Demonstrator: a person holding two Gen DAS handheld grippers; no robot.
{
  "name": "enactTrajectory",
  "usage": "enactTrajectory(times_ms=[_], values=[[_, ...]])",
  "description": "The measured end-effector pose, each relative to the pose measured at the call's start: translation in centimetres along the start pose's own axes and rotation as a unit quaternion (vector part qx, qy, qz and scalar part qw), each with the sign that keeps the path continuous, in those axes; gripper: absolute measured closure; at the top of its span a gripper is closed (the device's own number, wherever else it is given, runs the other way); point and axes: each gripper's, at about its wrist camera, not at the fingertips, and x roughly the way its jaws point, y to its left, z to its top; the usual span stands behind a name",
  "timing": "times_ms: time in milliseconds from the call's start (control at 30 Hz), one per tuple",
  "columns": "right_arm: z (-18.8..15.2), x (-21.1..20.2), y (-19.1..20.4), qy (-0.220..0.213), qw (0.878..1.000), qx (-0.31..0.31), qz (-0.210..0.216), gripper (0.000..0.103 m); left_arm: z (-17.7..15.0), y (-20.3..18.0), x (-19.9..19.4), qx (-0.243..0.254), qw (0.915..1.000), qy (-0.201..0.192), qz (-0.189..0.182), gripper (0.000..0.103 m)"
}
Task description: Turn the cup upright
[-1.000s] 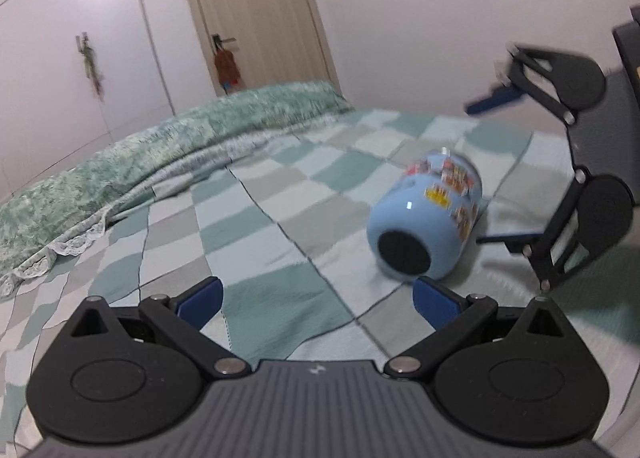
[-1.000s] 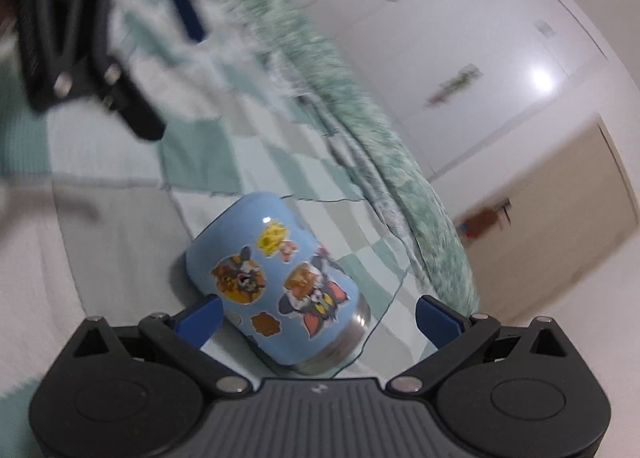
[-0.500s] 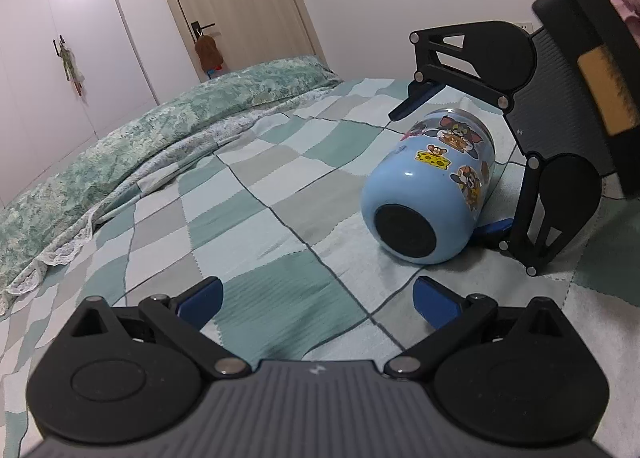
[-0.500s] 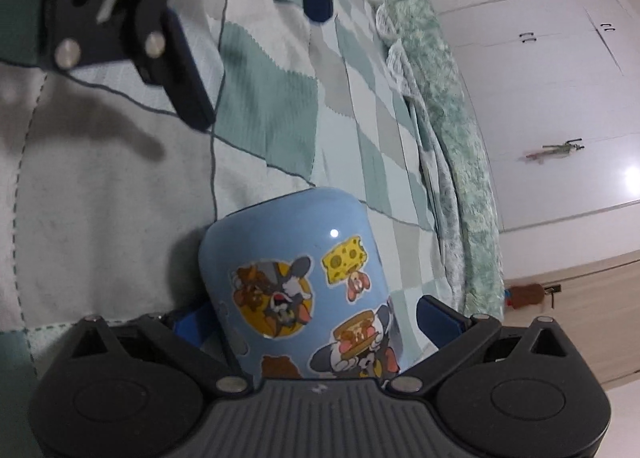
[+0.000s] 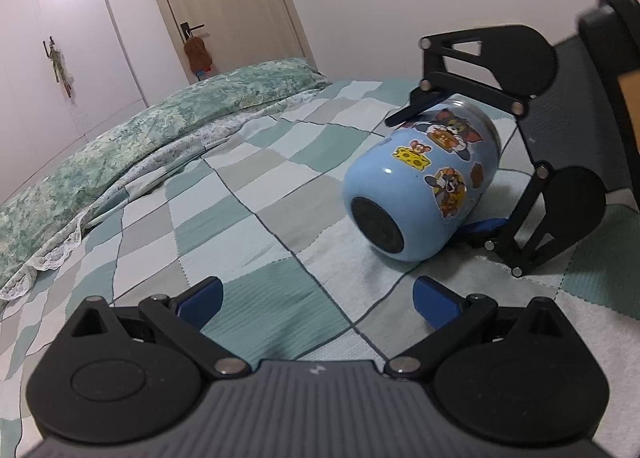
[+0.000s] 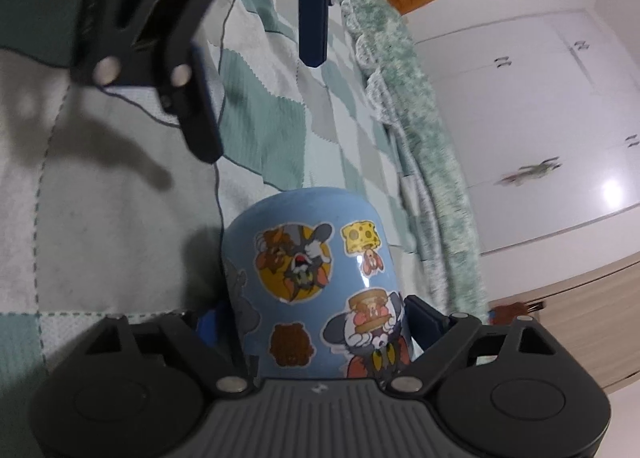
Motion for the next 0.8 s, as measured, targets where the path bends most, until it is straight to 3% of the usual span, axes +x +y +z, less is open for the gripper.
enactTrajectory(times_ms=[433,633,800], values=[[1.6,-7.4,0.1,-0.037,0.997,-0.016,-0.063,0.015,1.7,-0.5,-5.3,-0.012,0.9995,-0.03,0.005,0.0],[3.7,-13.3,0.2,-0.055,0.996,-0.007,-0.067,0.015,1.7,-0.7,-11.3,-0.027,0.9986,-0.043,0.015,0.0],[6.6,-18.4,1.9,-0.077,0.996,0.009,-0.049,0.015,-0.2,-1.1,-17.0,-0.047,0.998,-0.034,0.024,0.0]])
